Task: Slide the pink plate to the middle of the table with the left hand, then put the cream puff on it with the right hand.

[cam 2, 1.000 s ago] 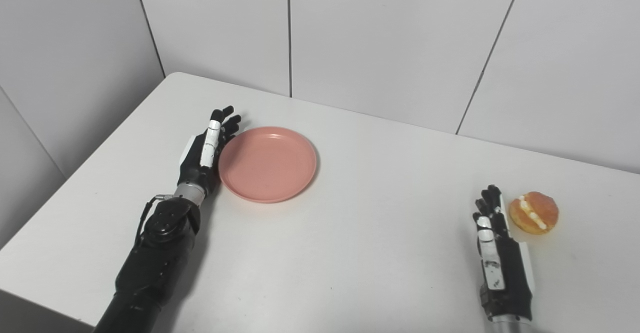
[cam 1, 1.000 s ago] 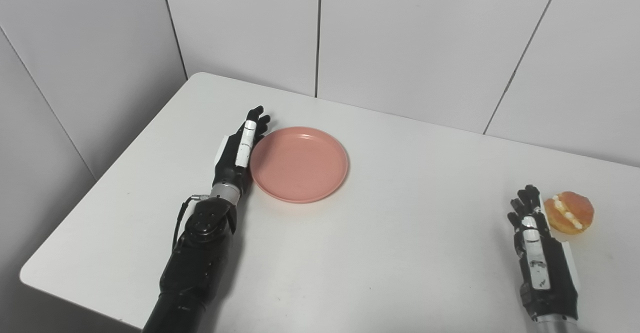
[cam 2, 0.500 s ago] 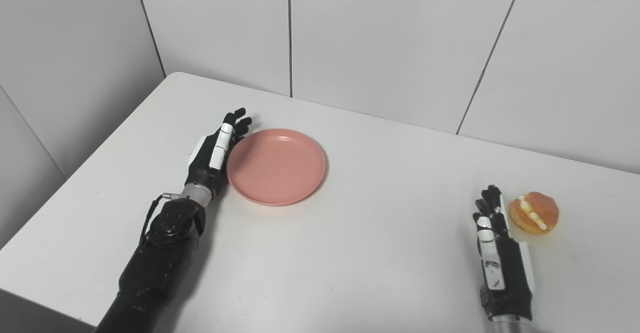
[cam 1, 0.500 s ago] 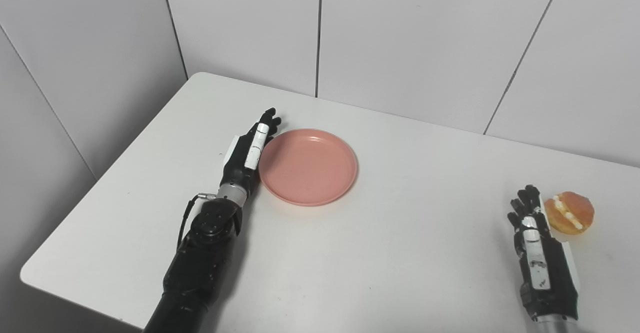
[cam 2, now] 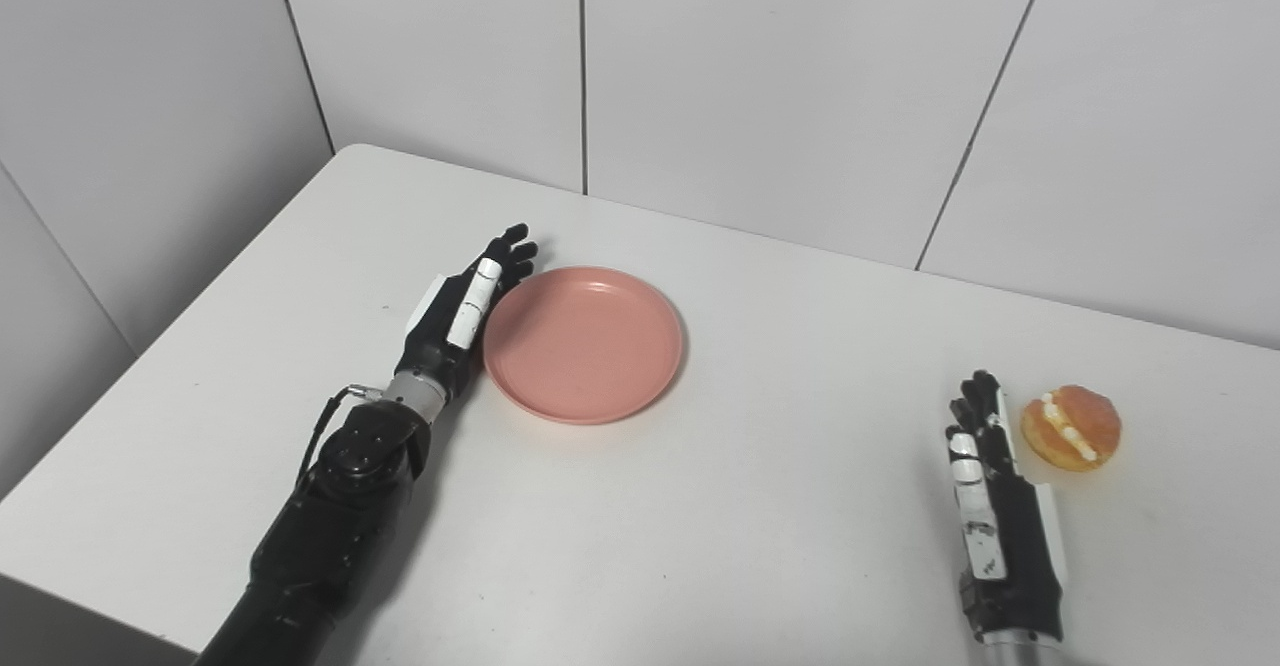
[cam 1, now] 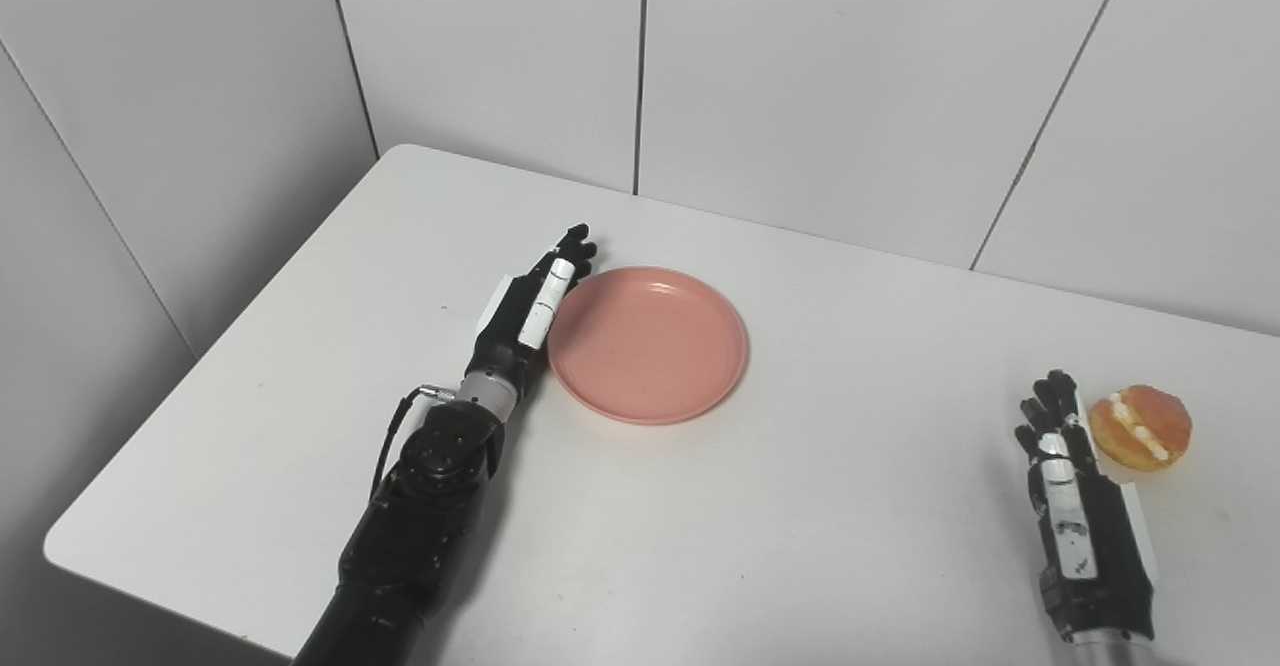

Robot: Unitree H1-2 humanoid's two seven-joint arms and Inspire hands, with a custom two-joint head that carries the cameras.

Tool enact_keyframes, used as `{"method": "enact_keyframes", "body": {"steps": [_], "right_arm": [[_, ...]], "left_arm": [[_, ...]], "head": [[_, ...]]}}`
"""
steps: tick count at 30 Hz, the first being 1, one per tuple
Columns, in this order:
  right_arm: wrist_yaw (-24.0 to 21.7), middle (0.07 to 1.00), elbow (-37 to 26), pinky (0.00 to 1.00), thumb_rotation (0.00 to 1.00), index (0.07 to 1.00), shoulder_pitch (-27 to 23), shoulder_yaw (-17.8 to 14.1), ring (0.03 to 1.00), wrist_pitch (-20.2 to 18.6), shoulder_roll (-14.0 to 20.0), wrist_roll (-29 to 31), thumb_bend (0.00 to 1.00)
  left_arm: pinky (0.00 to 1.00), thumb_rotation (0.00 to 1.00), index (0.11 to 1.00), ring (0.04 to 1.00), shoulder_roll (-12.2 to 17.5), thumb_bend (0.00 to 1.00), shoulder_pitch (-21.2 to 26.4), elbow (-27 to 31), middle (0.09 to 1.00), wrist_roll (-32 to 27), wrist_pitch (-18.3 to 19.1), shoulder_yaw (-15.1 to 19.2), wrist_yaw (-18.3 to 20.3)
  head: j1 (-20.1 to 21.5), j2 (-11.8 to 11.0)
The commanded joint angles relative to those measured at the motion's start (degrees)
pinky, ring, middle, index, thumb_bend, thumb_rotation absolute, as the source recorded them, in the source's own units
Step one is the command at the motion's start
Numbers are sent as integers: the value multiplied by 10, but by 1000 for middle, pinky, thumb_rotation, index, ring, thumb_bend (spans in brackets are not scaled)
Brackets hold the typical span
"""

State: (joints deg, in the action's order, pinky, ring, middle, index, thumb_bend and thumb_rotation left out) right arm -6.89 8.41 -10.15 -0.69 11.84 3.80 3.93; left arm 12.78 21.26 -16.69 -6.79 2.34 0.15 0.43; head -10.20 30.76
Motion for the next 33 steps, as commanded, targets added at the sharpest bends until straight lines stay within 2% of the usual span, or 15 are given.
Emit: {"method": "enact_keyframes", "body": {"steps": [1,6,13,16,18,22,25,33], "right_arm": [[6,1000,-10,1000,898,1000,1,2,1000,8,-6,-3,493],[14,1000,-11,1000,889,1000,1,5,1000,5,-13,-9,518],[25,1000,-20,1000,893,1000,3,11,1000,-14,-26,-17,514],[29,1000,-19,1000,884,1000,1,15,1000,-18,-31,-23,518],[26,1000,-15,1000,840,1000,0,16,1000,-18,-35,-16,581],[26,1000,-14,1000,824,1000,-1,19,1000,-16,-39,-16,568],[30,1000,-12,1000,826,1000,-2,21,1000,-12,-42,-23,555],[42,1000,7,1000,826,1000,-8,27,997,-5,-56,-36,631]], "left_arm": [[962,1000,895,936,-18,805,-9,-6,916,5,24,-25,38],[911,1000,903,923,-24,797,-14,-7,919,-3,16,-26,41],[934,1000,932,943,-33,805,-25,-6,938,-8,9,-25,44],[949,1000,928,946,-36,826,-29,-6,935,-24,15,-20,55],[925,1000,911,925,-37,822,-32,-6,919,-28,11,-20,57],[934,1000,919,938,-33,810,-37,-7,928,-21,-1,-29,66],[958,1000,927,948,-41,791,-39,-16,932,-31,-13,-25,71],[980,1000,940,959,-44,789,-50,-20,948,-37,-33,-25,84]], "head": [[10,1],[42,8],[79,14],[111,15],[120,13],[128,14],[153,13],[211,4]]}}
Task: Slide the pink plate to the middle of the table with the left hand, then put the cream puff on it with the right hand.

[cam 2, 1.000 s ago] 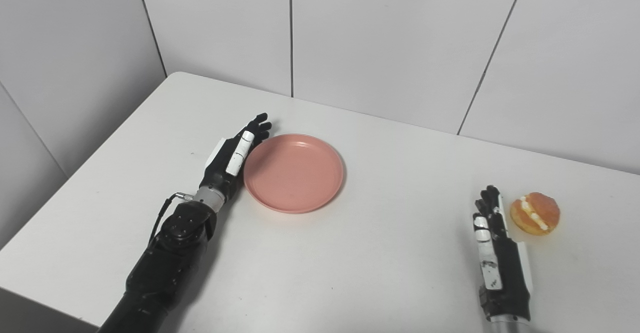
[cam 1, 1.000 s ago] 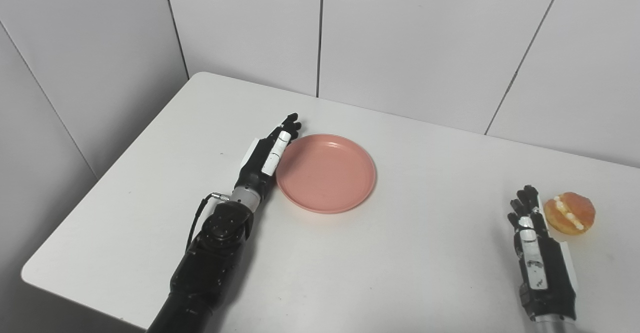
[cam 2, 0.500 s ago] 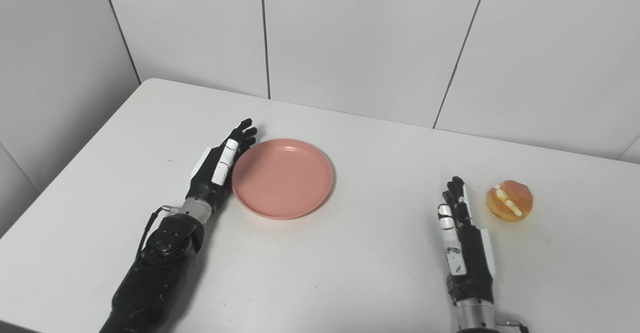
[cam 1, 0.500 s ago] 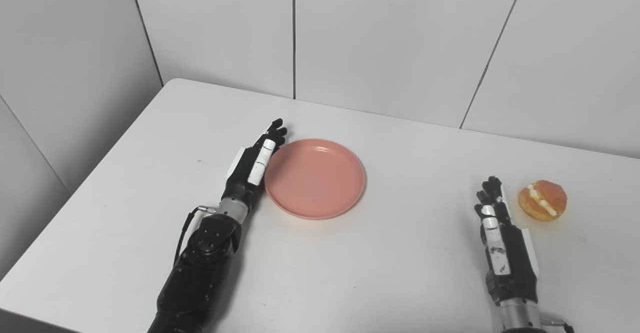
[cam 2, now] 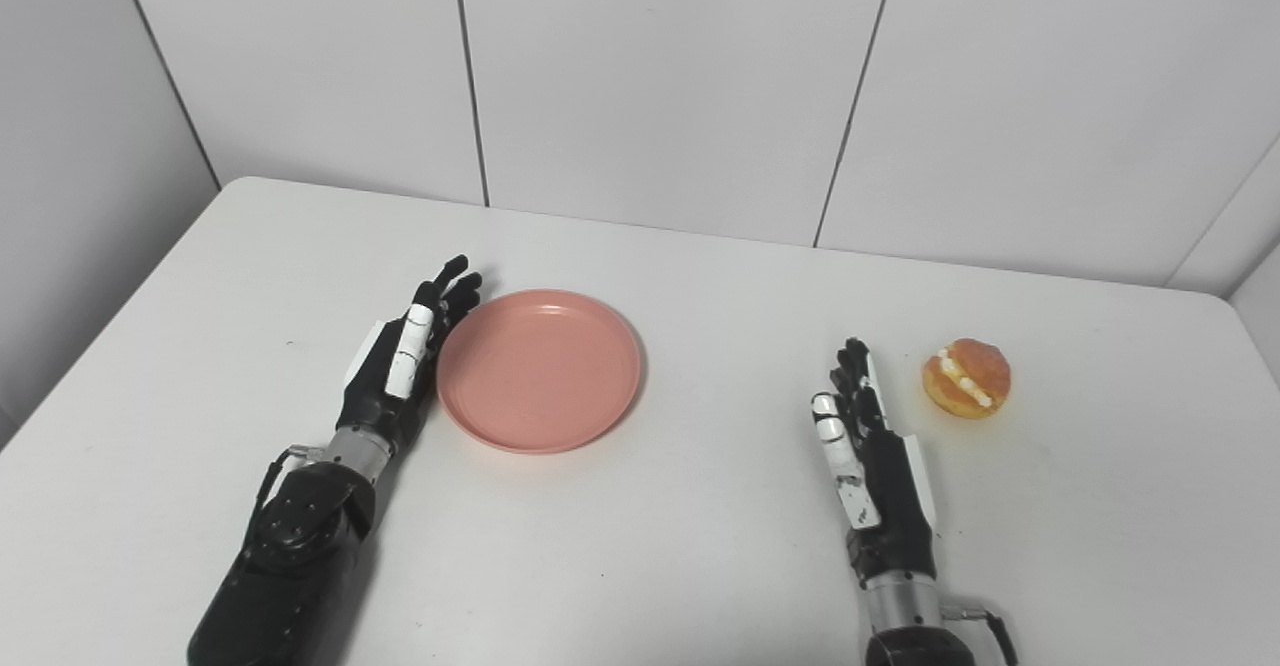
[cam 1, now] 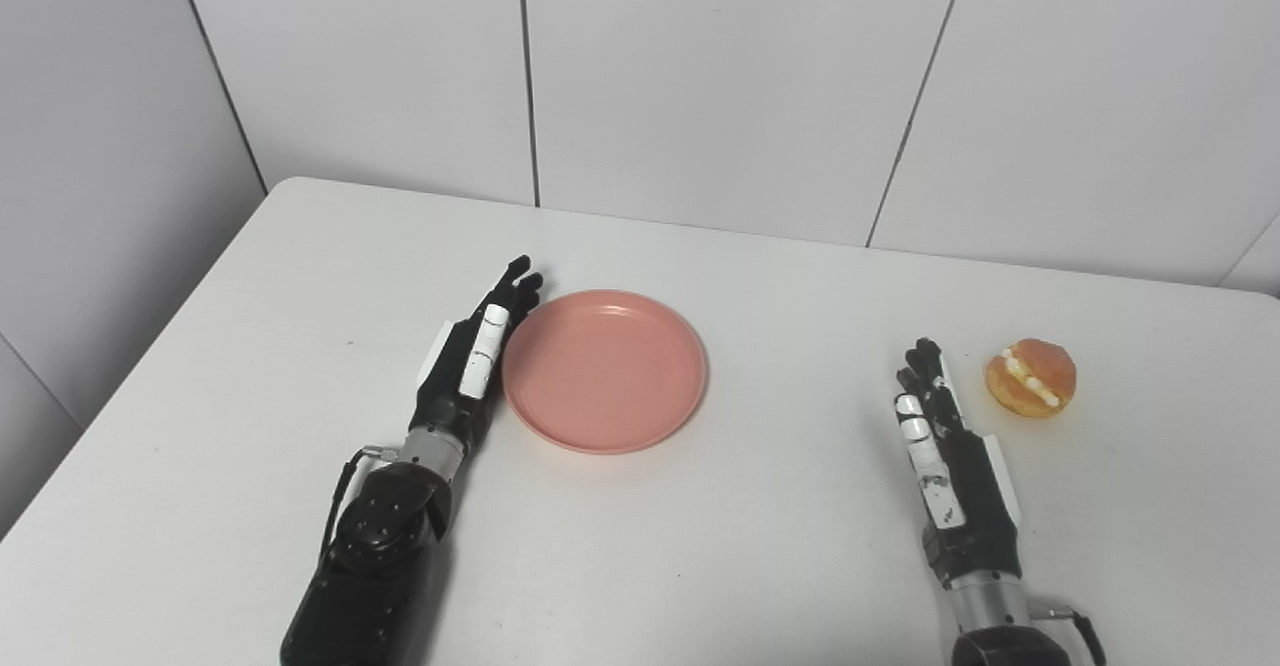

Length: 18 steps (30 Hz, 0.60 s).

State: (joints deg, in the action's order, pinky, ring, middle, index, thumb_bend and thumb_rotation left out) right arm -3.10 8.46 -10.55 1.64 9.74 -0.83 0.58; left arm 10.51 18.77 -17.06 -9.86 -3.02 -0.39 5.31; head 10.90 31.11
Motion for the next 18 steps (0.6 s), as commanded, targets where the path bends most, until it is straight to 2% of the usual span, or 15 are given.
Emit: {"method": "enact_keyframes", "body": {"steps": [1,8,18], "right_arm": [[6,1000,9,1000,823,1000,-5,4,997,17,-12,-2,634],[26,989,23,1000,835,980,-13,7,1000,6,-21,-24,659],[40,980,41,1000,854,961,-23,8,1000,18,-27,-30,687]], "left_arm": [[982,1000,941,960,-23,791,-28,-13,949,-7,24,-21,36],[992,1000,954,974,-28,784,-41,6,959,-10,37,-31,44],[997,1000,953,972,-46,769,-62,38,952,-21,45,-50,51]], "head": [[8,0],[25,0],[24,-7]]}}
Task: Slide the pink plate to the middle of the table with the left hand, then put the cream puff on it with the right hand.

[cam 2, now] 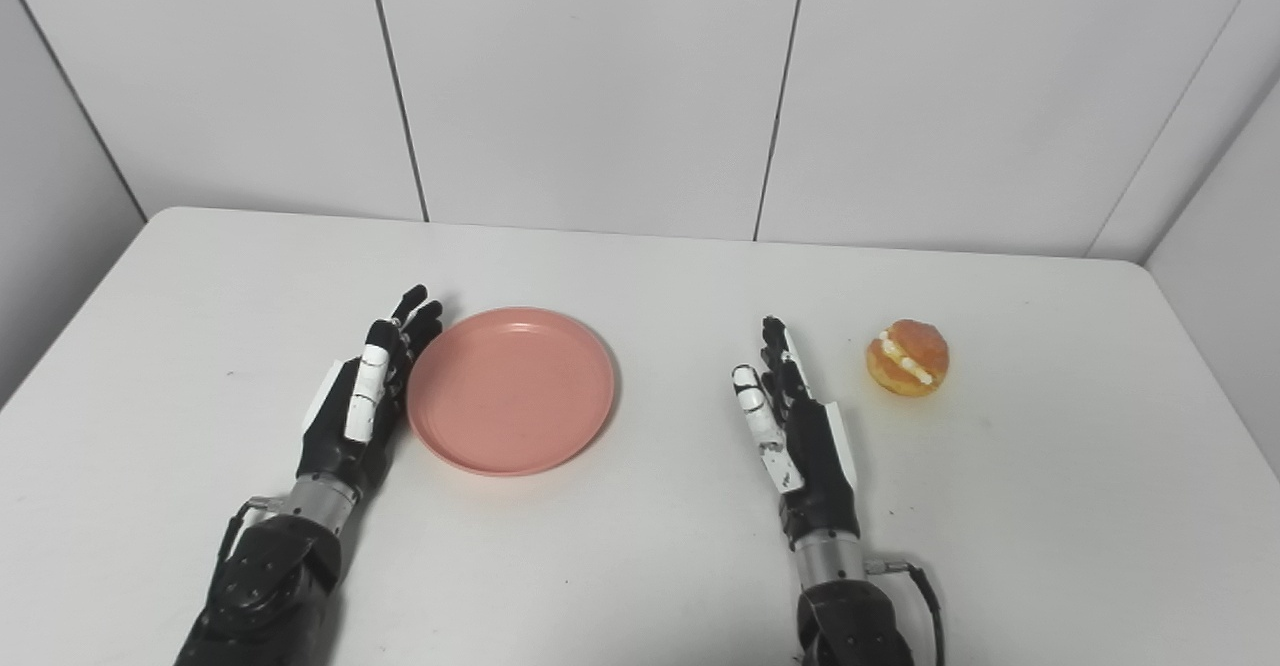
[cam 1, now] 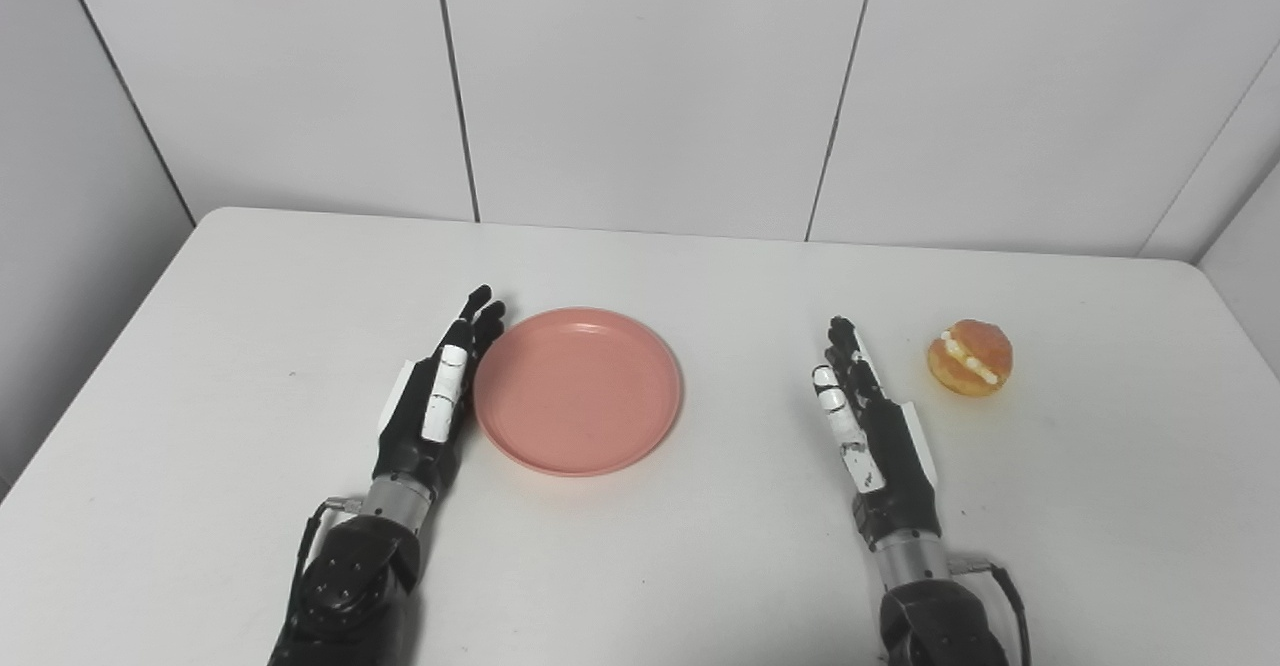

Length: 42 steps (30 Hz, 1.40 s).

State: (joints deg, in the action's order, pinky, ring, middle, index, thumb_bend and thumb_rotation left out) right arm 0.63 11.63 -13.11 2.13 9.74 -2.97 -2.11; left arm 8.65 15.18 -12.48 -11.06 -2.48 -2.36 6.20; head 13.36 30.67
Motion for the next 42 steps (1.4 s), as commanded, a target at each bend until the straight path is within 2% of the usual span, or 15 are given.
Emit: {"method": "enact_keyframes", "body": {"steps": [1,9,13,18,23,30,36,42], "right_arm": [[3,980,9,1000,853,960,3,4,1000,17,-6,-4,689],[5,981,0,1000,864,957,6,6,1000,10,-6,-12,704],[2,979,-4,1000,843,956,7,4,999,10,-7,-4,694],[5,978,-8,1000,869,955,8,7,1000,5,-3,-17,718],[1,985,-12,1000,870,959,10,7,1000,1,-1,-15,700],[-3,988,-16,1000,869,962,12,8,1000,-1,0,-12,713],[-2,985,-17,1000,859,960,13,8,1000,0,-1,-10,712],[-1,980,2,972,848,965,3,7,981,39,5,-11,691]], "left_arm": [[998,1000,953,975,-28,769,-28,-7,953,-8,39,-32,42],[991,1000,945,970,-44,750,-49,26,946,-15,44,-32,39],[999,1000,952,978,-45,762,-52,37,954,-9,56,-39,46],[1000,1000,945,970,-51,768,-55,45,948,1,59,-45,52],[1000,1000,957,978,-52,778,-55,50,958,4,64,-51,57],[1000,1000,965,981,-58,738,-53,45,964,13,47,-54,58],[1000,1000,975,988,-64,756,-50,29,975,25,33,-42,45],[1000,1000,996,1000,-72,749,-45,-3,990,39,-7,-29,35]], "head": [[-1,-3],[-1,3],[-1,8],[-1,10],[-1,11],[0,11],[2,11],[2,10]]}}
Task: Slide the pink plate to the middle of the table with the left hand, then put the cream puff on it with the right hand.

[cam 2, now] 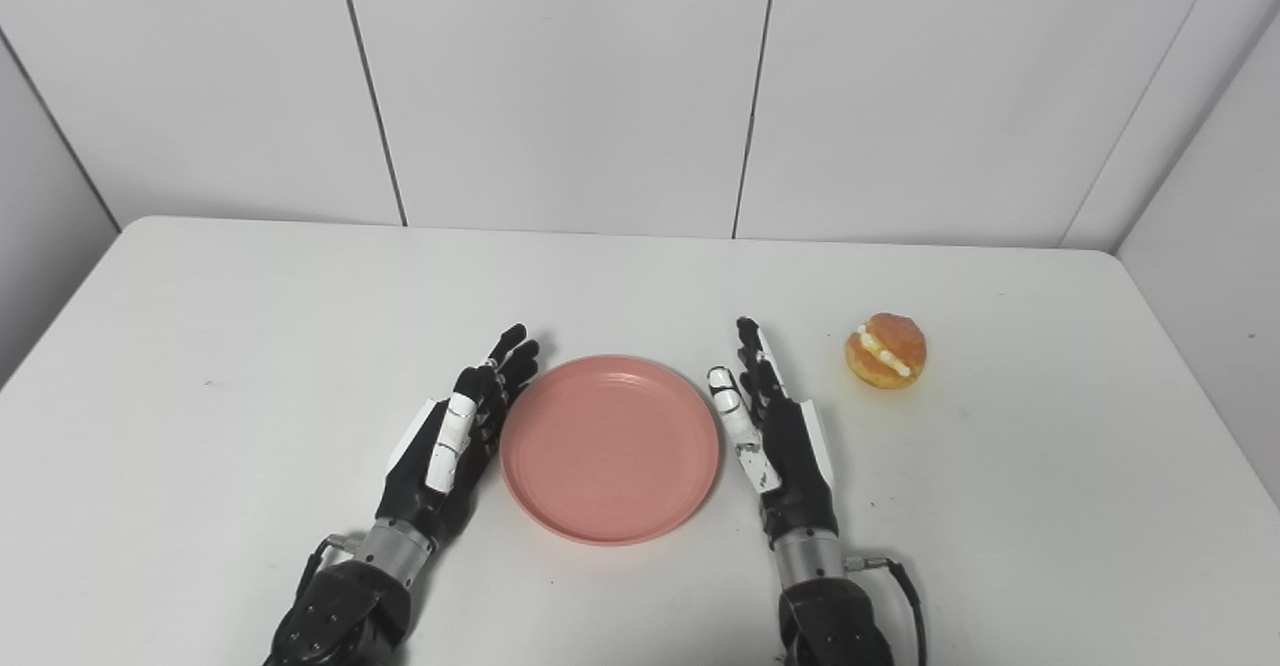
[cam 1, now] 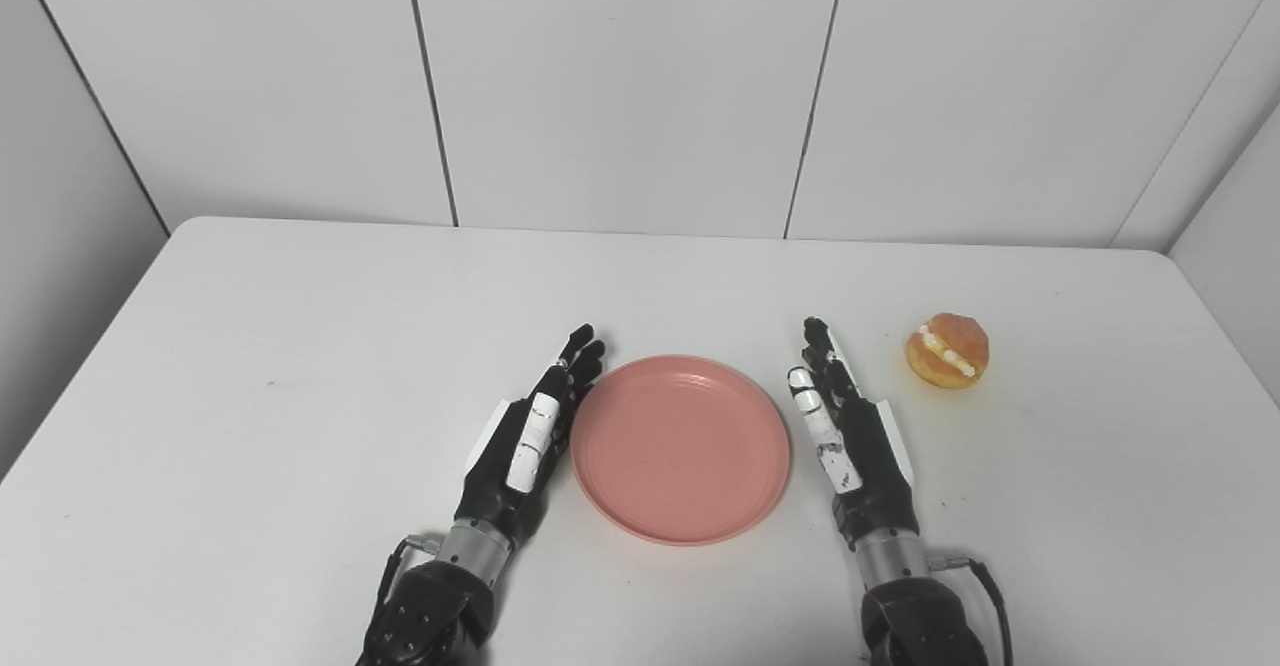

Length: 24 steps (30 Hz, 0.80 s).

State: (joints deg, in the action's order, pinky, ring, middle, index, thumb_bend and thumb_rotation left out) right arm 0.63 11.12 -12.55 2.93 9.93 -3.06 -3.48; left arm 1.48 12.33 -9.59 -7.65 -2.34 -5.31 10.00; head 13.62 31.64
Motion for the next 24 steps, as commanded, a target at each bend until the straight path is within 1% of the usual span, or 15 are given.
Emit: {"method": "enact_keyframes", "body": {"steps": [1,3,4,5,6,8,10,12,14,17,18,20,22,24], "right_arm": [[-3,983,11,967,841,971,-4,-2,976,42,9,4,689],[-4,988,14,969,841,979,-8,0,977,52,15,1,690],[2,989,15,969,842,979,-10,2,978,58,19,-14,690],[7,991,16,988,875,979,-11,4,991,62,23,-25,684],[13,992,21,994,887,979,-14,3,996,74,26,-34,682],[22,992,28,999,871,970,-19,1,1000,89,29,-45,670],[33,989,26,1000,855,964,-24,-1,1000,94,33,-60,660],[53,983,24,1000,862,964,-29,-2,1000,100,41,-92,656],[74,976,20,997,908,965,-35,-2,994,107,50,-126,633],[84,990,5,991,920,976,-38,-4,1000,100,60,-141,624],[89,991,0,989,920,976,-42,-6,1000,105,68,-151,624],[101,999,-6,987,911,982,-50,-9,1000,112,79,-169,587],[117,990,-11,967,882,979,-57,-13,986,114,88,-185,590],[131,984,-13,950,821,970,-62,-17,975,116,95,-200,594]], "left_arm": [[1000,1000,998,1000,-1,744,-16,-35,993,7,-13,1,-3],[1000,1000,998,1000,-4,734,-16,-41,996,8,-23,6,-4],[1000,1000,998,1000,-6,733,-16,-44,997,9,-28,7,-4],[1000,1000,998,1000,-7,727,-16,-46,997,9,-31,9,-5],[1000,1000,998,1000,-7,725,-16,-48,997,10,-35,10,-5],[1000,1000,1000,1000,-8,721,-17,-51,1000,10,-40,11,-5],[1000,1000,1000,1000,-9,717,-17,-52,1000,10,-41,12,-5],[1000,1000,1000,1000,-10,717,-18,-50,999,10,-39,13,-7],[1000,1000,999,1000,-10,721,-18,-49,999,11,-40,13,-7],[1000,1000,1000,1000,-11,720,-19,-50,997,16,-44,11,-10],[1000,1000,1000,1000,-12,720,-20,-49,997,16,-44,12,-12],[1000,1000,994,1000,-13,711,-21,-48,993,14,-45,13,-13],[1000,1000,992,1000,-13,700,-22,-47,993,12,-44,14,-11],[1000,1000,994,1000,-12,701,-21,-48,994,11,-43,14,-9]], "head": [[0,0],[0,0],[0,-2],[0,-2],[1,-4],[2,-4],[2,-4],[2,-5],[1,-5],[1,-7],[2,-7],[3,-8],[5,-8],[6,-9]]}}
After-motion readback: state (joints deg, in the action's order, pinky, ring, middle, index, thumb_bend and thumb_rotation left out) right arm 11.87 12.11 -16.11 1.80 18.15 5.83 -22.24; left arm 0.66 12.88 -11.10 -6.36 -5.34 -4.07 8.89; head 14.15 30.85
